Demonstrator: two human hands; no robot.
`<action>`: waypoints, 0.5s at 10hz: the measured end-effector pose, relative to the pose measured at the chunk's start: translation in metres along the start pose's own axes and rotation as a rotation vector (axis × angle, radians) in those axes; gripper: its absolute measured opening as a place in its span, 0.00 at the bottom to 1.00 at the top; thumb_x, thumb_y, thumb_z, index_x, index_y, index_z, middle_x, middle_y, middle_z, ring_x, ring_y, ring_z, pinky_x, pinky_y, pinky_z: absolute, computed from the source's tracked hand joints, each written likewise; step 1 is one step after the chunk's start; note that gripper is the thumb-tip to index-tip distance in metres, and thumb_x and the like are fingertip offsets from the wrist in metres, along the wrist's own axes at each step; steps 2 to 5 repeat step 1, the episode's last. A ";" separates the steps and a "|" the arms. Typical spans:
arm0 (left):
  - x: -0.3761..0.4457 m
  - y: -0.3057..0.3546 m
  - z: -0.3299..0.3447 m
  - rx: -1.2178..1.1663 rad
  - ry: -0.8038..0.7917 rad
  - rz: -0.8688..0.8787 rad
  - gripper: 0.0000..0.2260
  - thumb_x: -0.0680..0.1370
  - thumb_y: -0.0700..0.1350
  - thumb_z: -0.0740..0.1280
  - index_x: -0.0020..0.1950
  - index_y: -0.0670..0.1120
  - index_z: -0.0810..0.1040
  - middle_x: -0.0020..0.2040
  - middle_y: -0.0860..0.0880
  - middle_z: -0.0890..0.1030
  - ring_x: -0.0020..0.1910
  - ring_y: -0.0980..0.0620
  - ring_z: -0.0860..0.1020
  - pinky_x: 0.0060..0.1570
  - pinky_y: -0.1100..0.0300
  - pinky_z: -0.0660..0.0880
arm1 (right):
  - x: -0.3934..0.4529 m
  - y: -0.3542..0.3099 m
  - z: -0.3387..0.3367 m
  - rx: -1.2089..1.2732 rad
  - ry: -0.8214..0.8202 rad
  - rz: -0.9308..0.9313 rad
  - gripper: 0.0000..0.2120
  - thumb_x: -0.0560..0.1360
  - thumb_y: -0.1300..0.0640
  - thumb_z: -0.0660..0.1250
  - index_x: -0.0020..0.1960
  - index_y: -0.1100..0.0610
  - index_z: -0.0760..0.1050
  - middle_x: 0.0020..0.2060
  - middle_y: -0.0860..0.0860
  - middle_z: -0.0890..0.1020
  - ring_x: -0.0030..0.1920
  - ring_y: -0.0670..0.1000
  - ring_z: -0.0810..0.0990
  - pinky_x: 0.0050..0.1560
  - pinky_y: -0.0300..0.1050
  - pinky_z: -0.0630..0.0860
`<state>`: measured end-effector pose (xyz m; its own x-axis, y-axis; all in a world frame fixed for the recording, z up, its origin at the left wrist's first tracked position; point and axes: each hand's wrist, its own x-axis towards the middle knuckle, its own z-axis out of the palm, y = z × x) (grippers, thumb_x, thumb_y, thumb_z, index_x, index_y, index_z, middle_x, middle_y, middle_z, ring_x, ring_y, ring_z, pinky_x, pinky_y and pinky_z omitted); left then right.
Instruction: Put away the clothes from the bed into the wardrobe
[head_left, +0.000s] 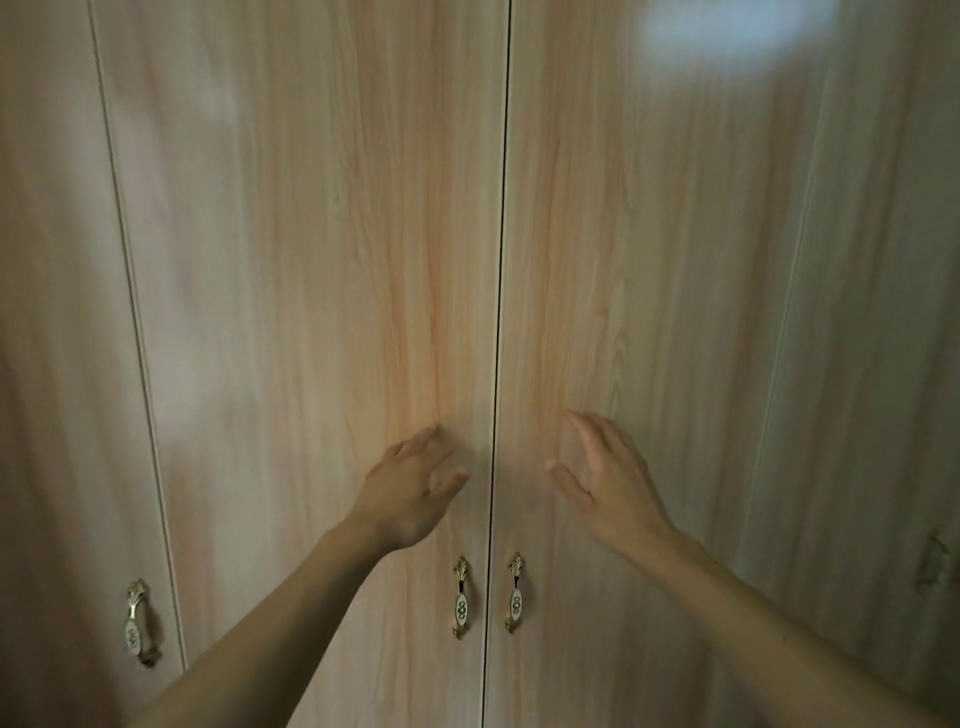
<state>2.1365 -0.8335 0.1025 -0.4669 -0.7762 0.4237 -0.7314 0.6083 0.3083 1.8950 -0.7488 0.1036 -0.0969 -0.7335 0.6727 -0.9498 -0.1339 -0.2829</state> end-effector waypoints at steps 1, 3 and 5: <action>-0.014 -0.010 0.005 -0.053 -0.006 -0.073 0.45 0.68 0.77 0.43 0.75 0.51 0.69 0.77 0.52 0.66 0.75 0.45 0.64 0.73 0.49 0.63 | -0.010 -0.006 -0.010 -0.040 -0.013 -0.008 0.36 0.77 0.31 0.48 0.78 0.52 0.59 0.75 0.52 0.66 0.76 0.55 0.61 0.74 0.58 0.62; -0.014 -0.010 0.005 -0.053 -0.006 -0.073 0.45 0.68 0.77 0.43 0.75 0.51 0.69 0.77 0.52 0.66 0.75 0.45 0.64 0.73 0.49 0.63 | -0.010 -0.006 -0.010 -0.040 -0.013 -0.008 0.36 0.77 0.31 0.48 0.78 0.52 0.59 0.75 0.52 0.66 0.76 0.55 0.61 0.74 0.58 0.62; -0.014 -0.010 0.005 -0.053 -0.006 -0.073 0.45 0.68 0.77 0.43 0.75 0.51 0.69 0.77 0.52 0.66 0.75 0.45 0.64 0.73 0.49 0.63 | -0.010 -0.006 -0.010 -0.040 -0.013 -0.008 0.36 0.77 0.31 0.48 0.78 0.52 0.59 0.75 0.52 0.66 0.76 0.55 0.61 0.74 0.58 0.62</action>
